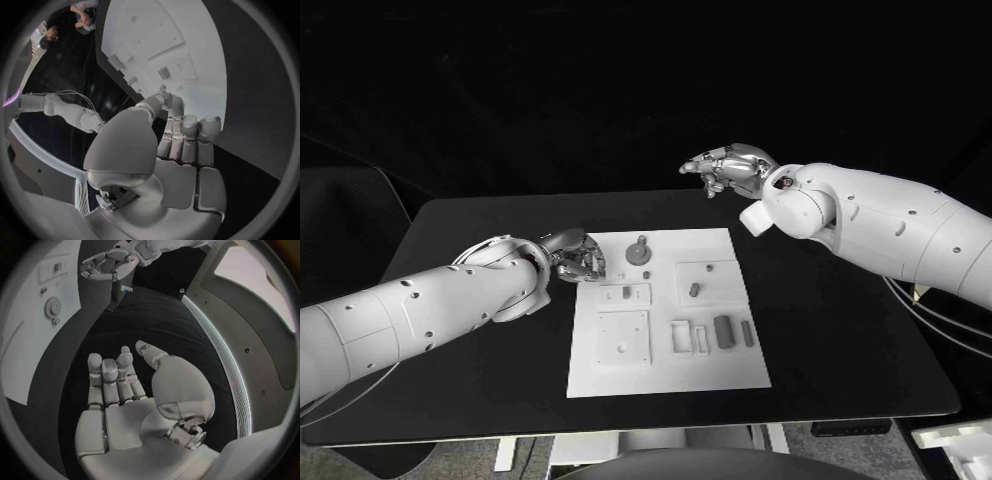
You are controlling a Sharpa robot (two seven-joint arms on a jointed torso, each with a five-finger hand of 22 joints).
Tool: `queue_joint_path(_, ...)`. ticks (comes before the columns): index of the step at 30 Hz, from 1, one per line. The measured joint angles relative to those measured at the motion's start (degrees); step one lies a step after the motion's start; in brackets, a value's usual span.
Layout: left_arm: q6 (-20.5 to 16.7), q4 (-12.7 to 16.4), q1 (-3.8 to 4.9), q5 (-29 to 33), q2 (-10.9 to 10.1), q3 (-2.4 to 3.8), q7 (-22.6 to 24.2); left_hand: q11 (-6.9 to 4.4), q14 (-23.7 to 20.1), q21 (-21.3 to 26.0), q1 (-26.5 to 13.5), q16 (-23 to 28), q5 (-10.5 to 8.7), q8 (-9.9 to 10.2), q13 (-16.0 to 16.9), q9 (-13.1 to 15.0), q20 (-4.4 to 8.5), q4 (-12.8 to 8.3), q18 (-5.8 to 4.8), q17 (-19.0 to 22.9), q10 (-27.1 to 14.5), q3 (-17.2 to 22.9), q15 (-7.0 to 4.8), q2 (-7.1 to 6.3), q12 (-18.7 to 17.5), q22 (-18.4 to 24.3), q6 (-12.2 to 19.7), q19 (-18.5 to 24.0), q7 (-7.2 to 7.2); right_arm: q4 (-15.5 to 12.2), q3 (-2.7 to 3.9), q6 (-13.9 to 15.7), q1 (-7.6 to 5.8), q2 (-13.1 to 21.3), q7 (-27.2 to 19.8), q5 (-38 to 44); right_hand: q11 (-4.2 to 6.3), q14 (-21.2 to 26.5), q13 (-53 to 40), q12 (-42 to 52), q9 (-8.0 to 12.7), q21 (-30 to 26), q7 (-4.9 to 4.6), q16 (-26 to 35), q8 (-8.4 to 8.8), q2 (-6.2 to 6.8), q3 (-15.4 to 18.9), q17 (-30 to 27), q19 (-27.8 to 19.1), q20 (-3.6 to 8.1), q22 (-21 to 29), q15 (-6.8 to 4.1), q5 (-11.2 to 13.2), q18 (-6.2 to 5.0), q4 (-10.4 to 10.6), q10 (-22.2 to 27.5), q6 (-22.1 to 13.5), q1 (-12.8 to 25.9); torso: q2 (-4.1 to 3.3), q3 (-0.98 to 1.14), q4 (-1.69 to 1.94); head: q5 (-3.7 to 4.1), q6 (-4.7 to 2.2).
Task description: Assemble the parts on the task board
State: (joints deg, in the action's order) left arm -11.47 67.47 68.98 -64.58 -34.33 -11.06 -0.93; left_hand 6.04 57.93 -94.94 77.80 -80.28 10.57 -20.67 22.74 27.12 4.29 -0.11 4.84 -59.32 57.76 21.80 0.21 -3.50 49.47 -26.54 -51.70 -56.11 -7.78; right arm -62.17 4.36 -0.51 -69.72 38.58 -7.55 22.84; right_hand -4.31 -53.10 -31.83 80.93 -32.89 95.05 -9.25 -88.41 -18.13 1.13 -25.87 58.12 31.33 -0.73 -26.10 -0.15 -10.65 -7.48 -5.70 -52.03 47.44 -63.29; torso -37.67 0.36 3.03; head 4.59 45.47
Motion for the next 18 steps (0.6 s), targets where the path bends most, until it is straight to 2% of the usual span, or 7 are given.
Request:
queue_joint_path(5,0.2,-0.7,-0.66,0.6,0.5,-0.36,-0.3,0.04,0.0,0.0,0.0,0.0,0.13,0.1,0.0,0.0,-0.01,0.0,0.00,0.0,0.0,0.0,0.00,-0.02,0.0,0.0,-0.1,0.0,-0.09,-0.1,0.00,0.0,0.00,0.0,0.0,0.0,0.00,0.0,0.0,0.0,0.0,0.0,0.09,0.0,0.00,0.00,0.0,0.0,0.0,0.00,0.0,0.00,0.0,0.00,0.0,0.0,-0.1,0.0,-0.08,-0.02,-0.04,-0.01,0.16)
queue_joint_path(13,0.8,-2.1,-0.71,1.1,1.6,-2.09,-0.5,0.04,0.0,0.0,-0.3,0.0,0.13,0.1,0.0,0.0,-0.02,-0.1,0.00,0.0,0.0,-0.1,0.00,-0.02,0.0,0.0,-0.2,0.0,-0.18,-0.2,0.00,0.0,0.02,0.0,0.0,0.1,-0.13,0.0,0.0,0.0,0.0,0.0,0.09,0.0,0.00,0.00,0.0,0.0,0.0,0.00,0.0,0.00,0.0,0.00,0.0,0.1,-0.1,0.0,-0.13,-0.05,-0.11,0.14,0.46)
queue_joint_path(18,1.0,-2.7,-0.88,1.2,2.1,-2.23,-0.5,0.04,0.0,0.0,-0.4,0.0,0.13,0.1,0.0,0.0,-0.11,-0.1,0.00,0.0,0.1,-0.1,0.00,-0.10,0.0,0.0,-0.2,-0.1,-0.20,-0.3,0.00,0.0,0.02,0.0,0.0,0.1,-0.21,0.0,0.0,0.0,0.0,0.0,0.10,0.0,0.00,0.00,0.0,0.0,0.0,0.00,0.0,0.00,0.0,0.00,0.0,0.2,-0.1,0.0,-0.15,-0.03,-0.13,0.36,0.53)
